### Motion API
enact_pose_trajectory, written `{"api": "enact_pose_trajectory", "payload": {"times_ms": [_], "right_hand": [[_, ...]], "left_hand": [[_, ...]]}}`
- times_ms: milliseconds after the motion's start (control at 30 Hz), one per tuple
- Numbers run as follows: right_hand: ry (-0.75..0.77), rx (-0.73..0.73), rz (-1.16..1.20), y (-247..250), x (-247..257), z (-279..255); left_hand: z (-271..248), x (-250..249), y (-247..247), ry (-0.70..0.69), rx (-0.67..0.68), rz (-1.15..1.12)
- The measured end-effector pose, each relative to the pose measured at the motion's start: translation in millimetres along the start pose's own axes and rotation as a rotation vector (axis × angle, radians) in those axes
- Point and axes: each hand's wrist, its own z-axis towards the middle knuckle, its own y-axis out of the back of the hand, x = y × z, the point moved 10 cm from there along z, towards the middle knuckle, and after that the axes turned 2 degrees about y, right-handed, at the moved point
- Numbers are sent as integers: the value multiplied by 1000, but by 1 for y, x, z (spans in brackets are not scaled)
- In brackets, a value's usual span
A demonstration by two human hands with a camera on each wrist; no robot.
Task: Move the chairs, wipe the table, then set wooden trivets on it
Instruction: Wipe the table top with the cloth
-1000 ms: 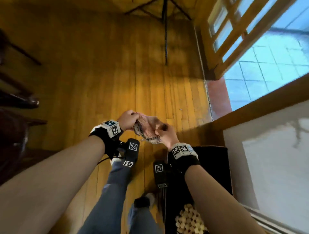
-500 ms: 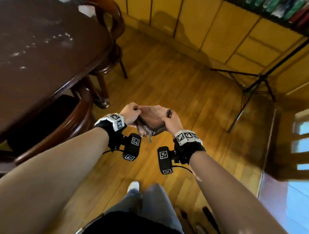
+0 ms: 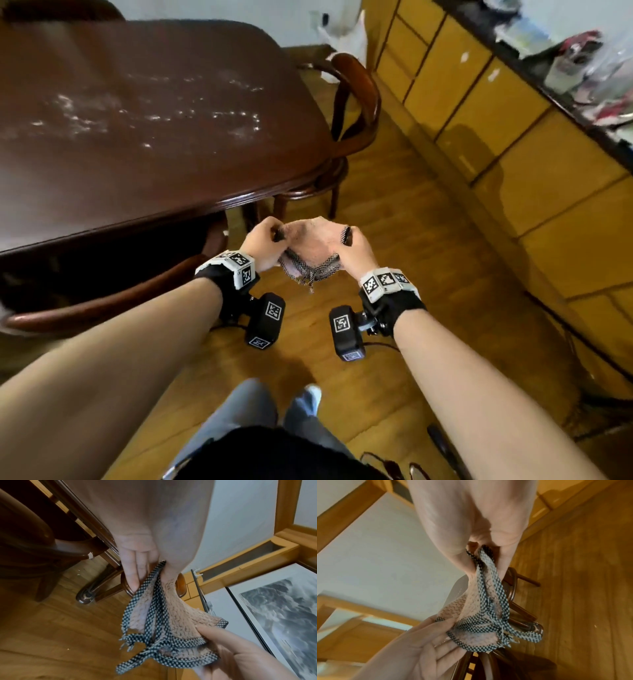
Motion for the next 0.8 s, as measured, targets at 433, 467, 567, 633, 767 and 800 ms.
{"api": "enact_pose_trajectory", "payload": {"times_ms": [433,467,567,633,767,800], "right_hand": [[47,234,-143,-55,57,202],[49,224,-158,-58,68,221],[30,249,-201,-69,91,266],[9,263,-200,-76,104,299],[3,239,-182,-83,125,359],[-4,242,-184,-85,131,373]], "left_hand": [[149,20,57,167,-220,-187],[168,19,67,170,-229,-189],[214,10,90,190,-226,-184],[243,-4,108,186,-237,-119],[299,-28,138,182,-254,-70],[312,-31,143,190,-252,-73]]}}
